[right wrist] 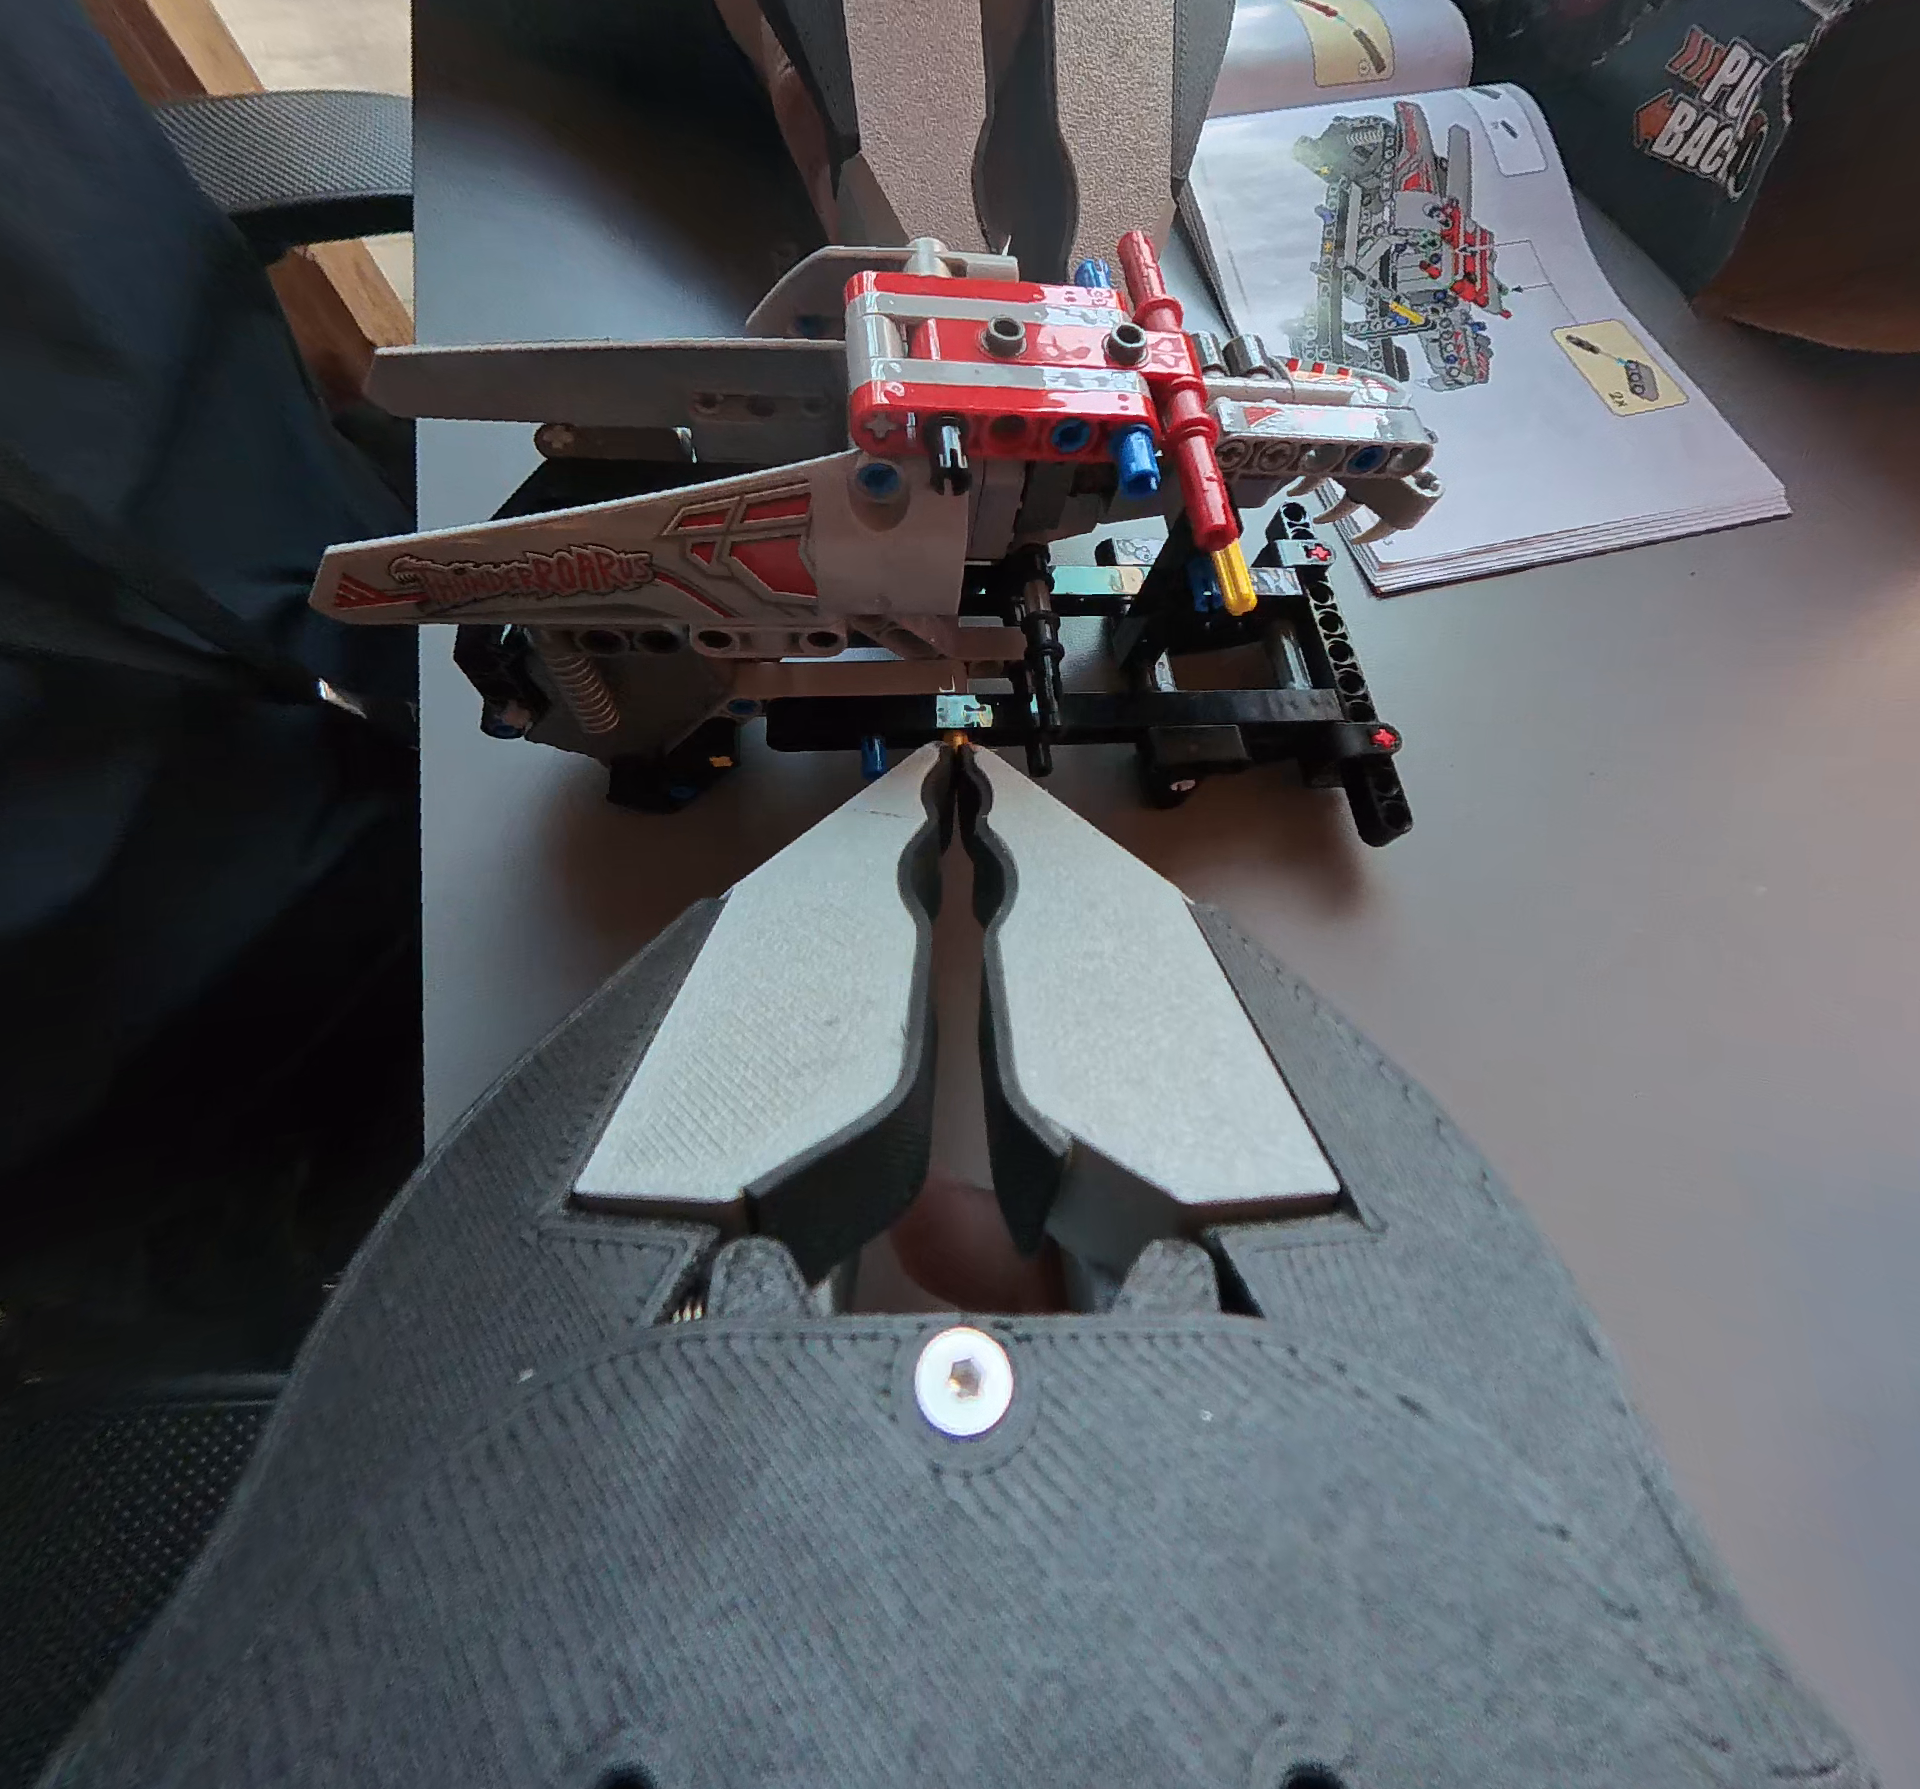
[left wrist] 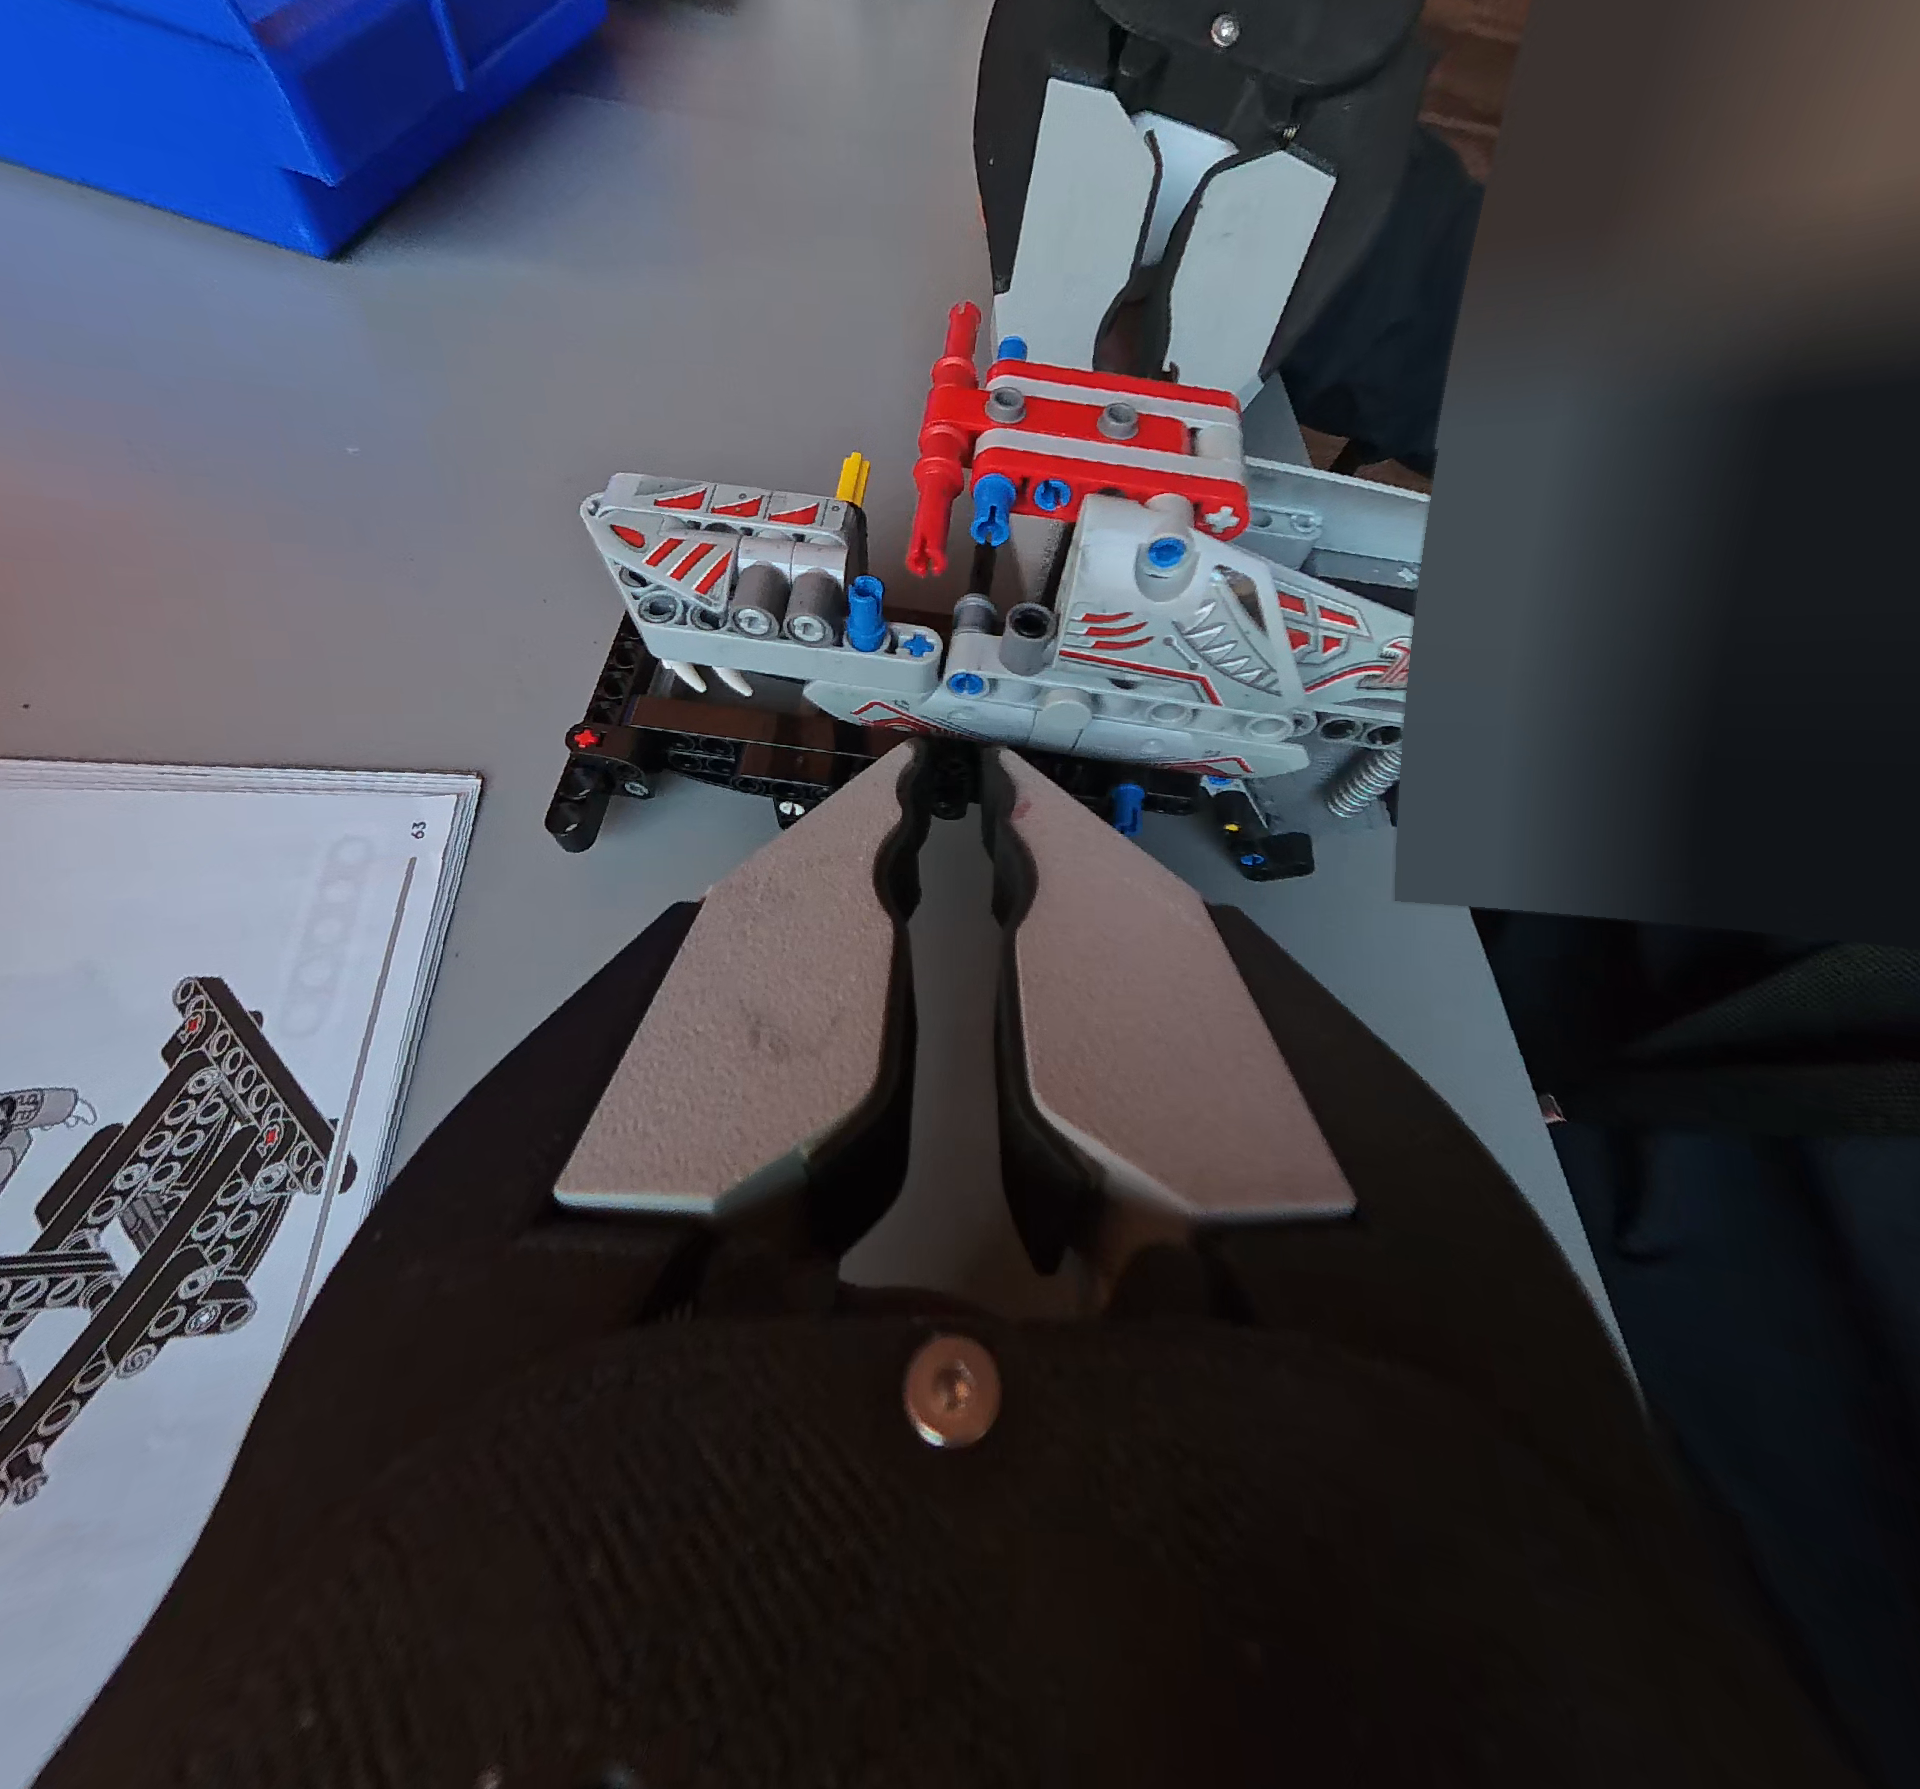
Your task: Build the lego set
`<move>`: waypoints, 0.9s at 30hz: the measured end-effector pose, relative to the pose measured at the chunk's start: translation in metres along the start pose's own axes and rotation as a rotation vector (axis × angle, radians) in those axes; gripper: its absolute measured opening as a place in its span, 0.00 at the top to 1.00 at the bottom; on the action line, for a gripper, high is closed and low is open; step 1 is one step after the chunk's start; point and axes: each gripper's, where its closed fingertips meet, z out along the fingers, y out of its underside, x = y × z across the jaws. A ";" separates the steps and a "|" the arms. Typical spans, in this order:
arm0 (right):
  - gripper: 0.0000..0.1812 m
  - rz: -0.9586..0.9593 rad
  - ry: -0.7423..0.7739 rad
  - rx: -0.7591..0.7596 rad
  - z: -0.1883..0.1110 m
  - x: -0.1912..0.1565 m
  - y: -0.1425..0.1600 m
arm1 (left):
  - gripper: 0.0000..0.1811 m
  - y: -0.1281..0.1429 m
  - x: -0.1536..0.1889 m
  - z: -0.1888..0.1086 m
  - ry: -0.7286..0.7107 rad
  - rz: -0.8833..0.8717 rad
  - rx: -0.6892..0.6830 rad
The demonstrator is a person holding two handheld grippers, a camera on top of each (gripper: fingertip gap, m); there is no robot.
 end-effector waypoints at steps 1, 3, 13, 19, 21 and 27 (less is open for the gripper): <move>1.00 -0.003 0.003 -0.003 0.000 0.000 0.000 | 0.97 0.000 0.000 0.000 -0.002 0.001 0.000; 1.00 -0.005 0.006 -0.013 0.000 0.000 0.002 | 0.97 0.000 0.000 0.000 -0.004 0.003 0.000; 1.00 -0.022 0.021 -0.011 0.000 0.000 0.002 | 0.97 0.000 0.000 0.000 -0.029 0.009 0.003; 1.00 -0.029 0.027 -0.014 0.000 0.000 0.001 | 0.97 0.000 -0.001 0.000 -0.038 0.015 0.004; 1.00 -0.029 0.027 -0.015 0.000 0.000 0.001 | 0.97 0.000 0.000 0.000 -0.041 0.013 0.004; 1.00 -0.080 0.022 0.020 0.007 -0.003 -0.009 | 0.97 -0.003 0.012 0.011 -0.036 0.086 -0.005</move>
